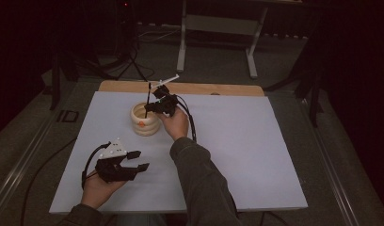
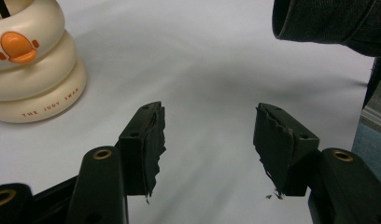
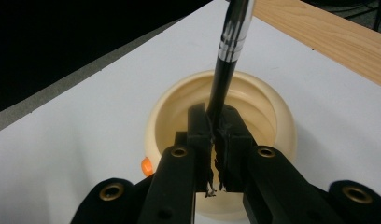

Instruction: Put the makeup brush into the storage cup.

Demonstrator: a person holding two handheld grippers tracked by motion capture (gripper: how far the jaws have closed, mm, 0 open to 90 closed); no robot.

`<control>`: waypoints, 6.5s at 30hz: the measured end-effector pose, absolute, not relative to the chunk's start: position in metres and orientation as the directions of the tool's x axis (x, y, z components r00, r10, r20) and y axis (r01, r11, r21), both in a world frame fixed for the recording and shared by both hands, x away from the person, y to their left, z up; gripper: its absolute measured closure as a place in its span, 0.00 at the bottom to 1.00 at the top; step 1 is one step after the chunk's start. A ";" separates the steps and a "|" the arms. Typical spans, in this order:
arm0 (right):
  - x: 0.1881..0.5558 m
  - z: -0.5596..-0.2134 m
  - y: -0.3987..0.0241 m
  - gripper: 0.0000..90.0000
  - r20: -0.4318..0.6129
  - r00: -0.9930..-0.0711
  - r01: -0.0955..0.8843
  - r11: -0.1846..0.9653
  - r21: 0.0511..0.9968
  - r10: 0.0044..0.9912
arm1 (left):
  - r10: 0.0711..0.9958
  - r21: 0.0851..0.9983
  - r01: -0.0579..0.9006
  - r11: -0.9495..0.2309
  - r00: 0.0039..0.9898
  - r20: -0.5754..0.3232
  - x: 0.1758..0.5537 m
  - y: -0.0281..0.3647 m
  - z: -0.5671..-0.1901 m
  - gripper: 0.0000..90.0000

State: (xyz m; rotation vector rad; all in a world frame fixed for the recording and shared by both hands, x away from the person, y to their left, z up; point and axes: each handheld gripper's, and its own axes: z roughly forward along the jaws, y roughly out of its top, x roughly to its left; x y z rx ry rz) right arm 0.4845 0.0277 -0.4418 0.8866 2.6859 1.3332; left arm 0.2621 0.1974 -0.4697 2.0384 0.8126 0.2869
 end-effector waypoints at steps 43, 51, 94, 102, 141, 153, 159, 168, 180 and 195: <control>0.480 -0.444 0.012 0.83 0.228 -0.818 0.497 0.451 0.741 0.528 | 0.641 0.811 0.435 -0.392 0.761 -0.099 0.261 0.196 -0.470 0.48; 0.472 -0.444 -0.004 0.68 0.241 -0.809 0.502 0.417 0.757 0.537 | 0.642 0.810 0.436 -0.393 0.760 -0.098 0.261 0.195 -0.470 0.47; 0.429 -0.448 -0.115 0.35 0.249 -0.773 0.501 0.321 0.804 0.584 | 0.651 0.795 0.451 -0.405 0.753 -0.095 0.264 0.190 -0.471 0.40; 0.425 -0.450 -0.128 0.33 0.253 -0.768 0.505 0.313 0.805 0.589 | 0.656 0.793 0.455 -0.405 0.749 -0.095 0.265 0.190 -0.471 0.38; 0.382 -0.483 -0.195 0.28 0.275 -0.737 0.540 0.293 0.789 0.618 | 0.680 0.797 0.466 -0.385 0.727 -0.097 0.267 0.197 -0.469 0.35; 0.372 -0.486 -0.208 0.27 0.273 -0.730 0.542 0.289 0.789 0.626 | 0.685 0.794 0.471 -0.385 0.722 -0.096 0.265 0.200 -0.470 0.35; 0.368 -0.487 -0.214 0.27 0.274 -0.729 0.542 0.285 0.790 0.627 | 0.687 0.791 0.475 -0.385 0.720 -0.098 0.265 0.201 -0.472 0.34; 0.360 -0.490 -0.222 0.26 0.277 -0.728 0.549 0.290 0.784 0.627 | 0.692 0.788 0.481 -0.385 0.715 -0.099 0.265 0.203 -0.473 0.33; 0.348 -0.492 -0.231 0.25 0.277 -0.729 0.546 0.288 0.787 0.627 | 0.696 0.785 0.482 -0.389 0.712 -0.093 0.265 0.204 -0.475 0.32; 0.325 -0.497 -0.243 0.24 0.293 -0.729 0.549 0.274 0.789 0.619 | 0.698 0.775 0.485 -0.405 0.712 -0.080 0.265 0.204 -0.478 0.31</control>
